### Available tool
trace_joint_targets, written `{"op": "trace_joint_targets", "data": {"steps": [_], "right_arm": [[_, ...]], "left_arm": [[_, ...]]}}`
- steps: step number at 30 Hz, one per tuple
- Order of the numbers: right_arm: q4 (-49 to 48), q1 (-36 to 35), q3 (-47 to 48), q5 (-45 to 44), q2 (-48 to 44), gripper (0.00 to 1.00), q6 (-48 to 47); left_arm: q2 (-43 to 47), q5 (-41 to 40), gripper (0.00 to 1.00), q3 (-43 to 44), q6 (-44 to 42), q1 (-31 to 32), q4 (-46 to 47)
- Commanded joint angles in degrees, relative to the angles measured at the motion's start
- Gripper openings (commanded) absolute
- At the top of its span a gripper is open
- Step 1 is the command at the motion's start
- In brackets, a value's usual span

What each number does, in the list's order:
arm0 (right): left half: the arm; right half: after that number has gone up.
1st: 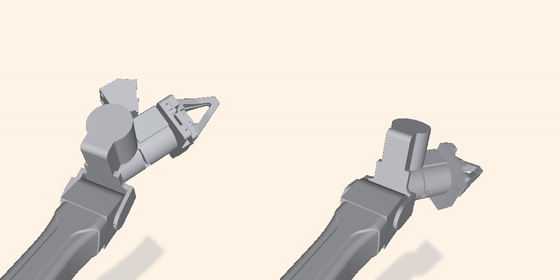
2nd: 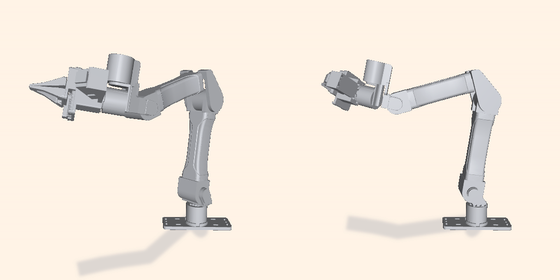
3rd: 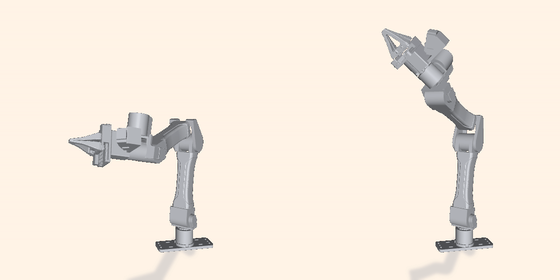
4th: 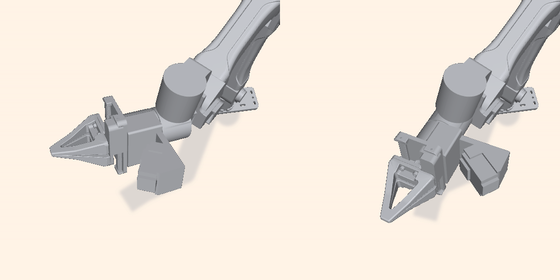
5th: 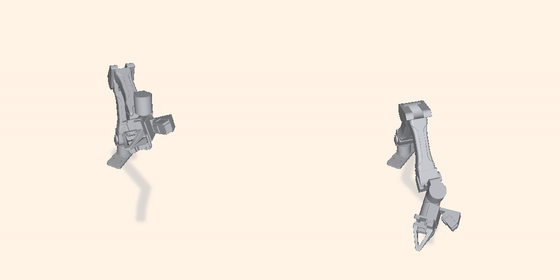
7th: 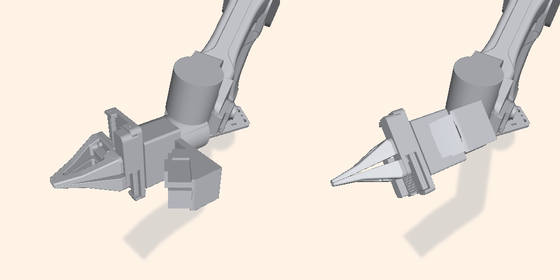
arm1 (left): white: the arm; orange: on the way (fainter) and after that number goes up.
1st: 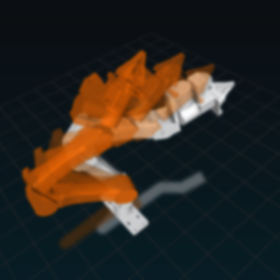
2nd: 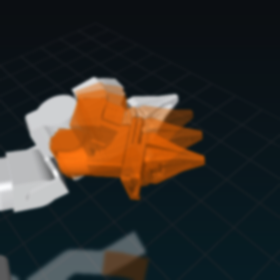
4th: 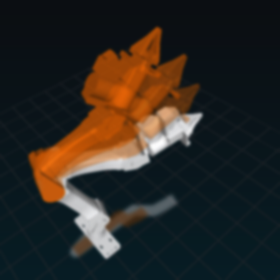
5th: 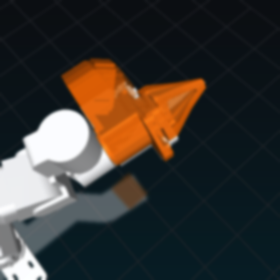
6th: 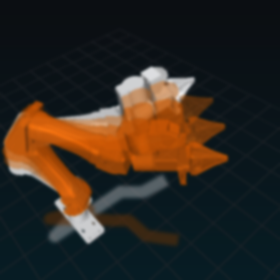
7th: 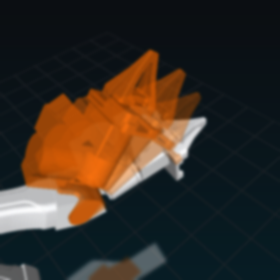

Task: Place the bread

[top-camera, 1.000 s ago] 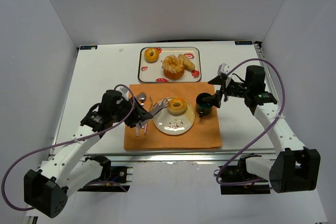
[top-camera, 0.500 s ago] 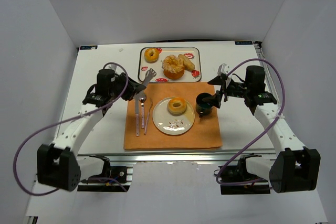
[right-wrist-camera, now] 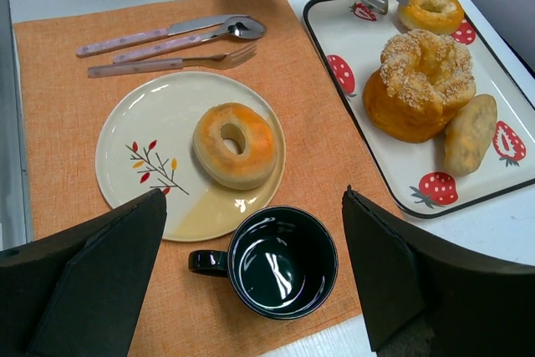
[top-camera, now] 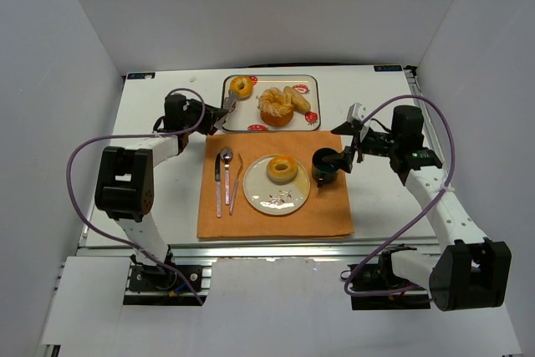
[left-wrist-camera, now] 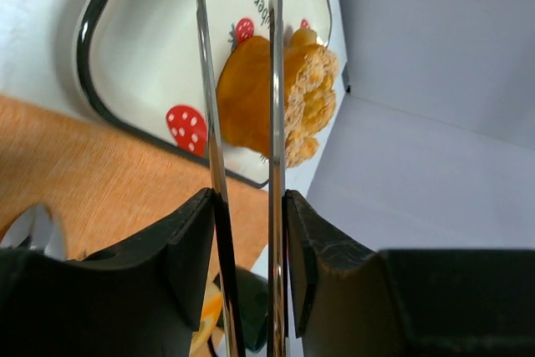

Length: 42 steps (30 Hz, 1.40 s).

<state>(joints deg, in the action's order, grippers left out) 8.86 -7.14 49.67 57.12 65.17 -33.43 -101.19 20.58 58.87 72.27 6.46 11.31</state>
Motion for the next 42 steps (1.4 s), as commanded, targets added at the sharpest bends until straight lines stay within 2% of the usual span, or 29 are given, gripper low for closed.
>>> {"op": "trace_joint_targets", "data": {"steps": [1,10,21,25,26,30,33,36,37,42], "right_arm": [[-1.5,0.3,-1.0,0.0,-1.4,0.89,-1.0],[-1.5,0.2,-0.5,0.1,-0.2,0.89,-1.1],[-1.2,0.4,0.7,0.3,0.5,0.89,-1.0],[-1.2,0.4,0.7,0.3,0.4,0.89,-0.9],[-1.1,0.4,0.7,0.3,0.2,0.89,-0.8],[-1.1,0.4,0.7,0.3,0.0,0.89,-0.9],[-0.9,0.4,0.8,0.4,-0.4,0.9,-1.0],[-0.3,0.4,0.7,0.4,-0.9,0.89,-1.4],[-0.3,0.3,0.6,0.5,-1.1,0.89,-1.5],[0.4,0.4,-0.1,0.6,-1.6,0.9,-1.7]], "left_arm": [[-1.1,2.9,0.48,2.8,3.8,-0.7,8.7],[-4.4,3.6,0.52,4.1,5.3,-1.4,10.7],[-8.2,5.0,0.51,5.3,6.3,-1.7,10.4],[-8.7,5.2,0.45,5.6,6.3,-1.7,10.7],[-8.7,5.3,0.37,5.7,6.6,-1.7,10.7],[-7.1,5.9,0.21,4.7,6.3,-1.7,13.0],[-3.5,6.9,0.15,2.9,3.3,-1.7,13.0],[3.8,7.8,0.09,-0.6,0.4,-1.7,12.3],[6.1,8.2,0.05,-3.2,-0.5,-1.7,11.3],[26.7,9.2,0.0,-12.4,-7.2,-1.6,-3.2]]}}
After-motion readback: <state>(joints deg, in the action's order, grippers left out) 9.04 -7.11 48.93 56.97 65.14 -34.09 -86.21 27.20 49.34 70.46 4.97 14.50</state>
